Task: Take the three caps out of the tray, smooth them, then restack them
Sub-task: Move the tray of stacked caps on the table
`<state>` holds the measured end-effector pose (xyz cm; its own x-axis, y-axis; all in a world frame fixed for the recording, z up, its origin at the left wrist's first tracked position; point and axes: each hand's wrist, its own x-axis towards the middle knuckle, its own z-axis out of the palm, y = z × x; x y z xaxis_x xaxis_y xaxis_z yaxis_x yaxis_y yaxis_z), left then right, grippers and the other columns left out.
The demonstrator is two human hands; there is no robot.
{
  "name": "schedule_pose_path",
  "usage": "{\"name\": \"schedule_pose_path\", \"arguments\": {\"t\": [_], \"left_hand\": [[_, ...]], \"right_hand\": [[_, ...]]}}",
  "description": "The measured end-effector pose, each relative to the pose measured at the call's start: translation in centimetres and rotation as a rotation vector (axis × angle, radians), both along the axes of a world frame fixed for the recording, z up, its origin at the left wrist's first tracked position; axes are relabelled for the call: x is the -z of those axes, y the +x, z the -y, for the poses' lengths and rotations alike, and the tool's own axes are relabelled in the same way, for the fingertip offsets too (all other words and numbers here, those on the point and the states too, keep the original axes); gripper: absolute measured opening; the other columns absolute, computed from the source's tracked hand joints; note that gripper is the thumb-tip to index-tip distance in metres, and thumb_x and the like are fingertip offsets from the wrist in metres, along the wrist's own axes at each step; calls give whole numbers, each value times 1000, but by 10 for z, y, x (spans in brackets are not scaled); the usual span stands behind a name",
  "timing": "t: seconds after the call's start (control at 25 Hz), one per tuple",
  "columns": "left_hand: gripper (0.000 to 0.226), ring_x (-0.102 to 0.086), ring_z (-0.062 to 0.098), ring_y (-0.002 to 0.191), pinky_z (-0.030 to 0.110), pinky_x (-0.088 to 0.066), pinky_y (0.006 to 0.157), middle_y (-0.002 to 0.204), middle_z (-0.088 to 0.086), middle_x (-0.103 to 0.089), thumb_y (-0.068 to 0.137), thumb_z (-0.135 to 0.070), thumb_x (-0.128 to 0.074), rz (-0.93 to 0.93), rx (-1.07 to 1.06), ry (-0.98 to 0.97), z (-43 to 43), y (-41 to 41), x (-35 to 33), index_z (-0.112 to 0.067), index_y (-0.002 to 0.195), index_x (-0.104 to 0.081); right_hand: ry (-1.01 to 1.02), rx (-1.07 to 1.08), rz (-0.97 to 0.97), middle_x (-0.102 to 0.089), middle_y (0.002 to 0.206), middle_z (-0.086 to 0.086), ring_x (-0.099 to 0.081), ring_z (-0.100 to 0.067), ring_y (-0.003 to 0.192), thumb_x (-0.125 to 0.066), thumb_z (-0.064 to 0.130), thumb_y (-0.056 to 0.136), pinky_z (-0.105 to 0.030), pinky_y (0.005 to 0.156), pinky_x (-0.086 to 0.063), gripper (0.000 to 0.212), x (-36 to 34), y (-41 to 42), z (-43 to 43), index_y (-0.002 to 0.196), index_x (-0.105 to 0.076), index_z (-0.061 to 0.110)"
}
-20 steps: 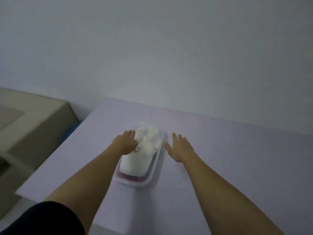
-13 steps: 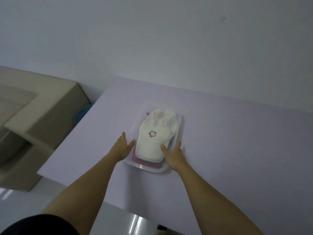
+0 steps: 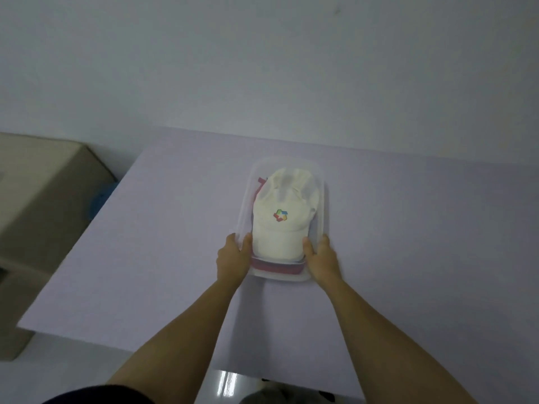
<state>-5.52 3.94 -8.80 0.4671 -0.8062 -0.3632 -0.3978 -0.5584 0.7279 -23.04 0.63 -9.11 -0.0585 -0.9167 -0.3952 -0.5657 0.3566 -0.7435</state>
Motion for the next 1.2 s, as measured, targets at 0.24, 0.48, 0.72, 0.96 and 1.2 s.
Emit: {"name": "schedule_pose_path", "arguments": {"t": [0.24, 0.48, 0.72, 0.96, 1.2], "left_hand": [[59, -50, 36, 121, 43, -40, 100, 133, 18, -52, 95, -45, -37, -60, 100, 2, -3, -97, 0, -4, 138, -35], [57, -53, 35, 116, 43, -42, 97, 130, 18, -54, 96, -45, -36, -51, 80, 29, -13, -124, 7, -4, 135, -35], [64, -45, 36, 122, 46, -40, 100, 134, 19, -46, 88, -44, -55, -59, -19, 84, -12, -124, 15, -5, 134, -35], [46, -42, 16, 61, 25, -41, 57, 68, 7, -42, 78, -41, -70, -262, -285, 160, -20, -125, 17, -4, 83, -44], [45, -50, 23, 84, 33, -46, 80, 85, 8, -51, 80, -40, -69, -275, -201, 285, -14, -116, 1, -3, 92, -48]], "right_hand": [[25, 96, -67, -43, 142, -22, -44, -35, 128, -39, 43, 96, -40, 105, -37, 64, 2, -100, -15, 142, -25, 2], [37, 80, -36, -42, 143, -20, -43, -32, 129, -40, 40, 96, -34, 102, -34, 61, 9, -128, -25, 143, -23, 5], [63, 196, 157, -37, 148, -14, -39, -30, 133, -47, 40, 94, -39, 109, -33, 65, 18, -129, -24, 146, -20, 11], [50, 219, 112, -45, 142, -16, -46, -33, 127, -46, 48, 91, -42, 105, -39, 68, 26, -124, -24, 144, -26, 9], [41, 199, 77, -38, 146, -18, -41, -35, 131, -41, 44, 95, -41, 106, -35, 67, 29, -123, -22, 146, -19, 7]]}}
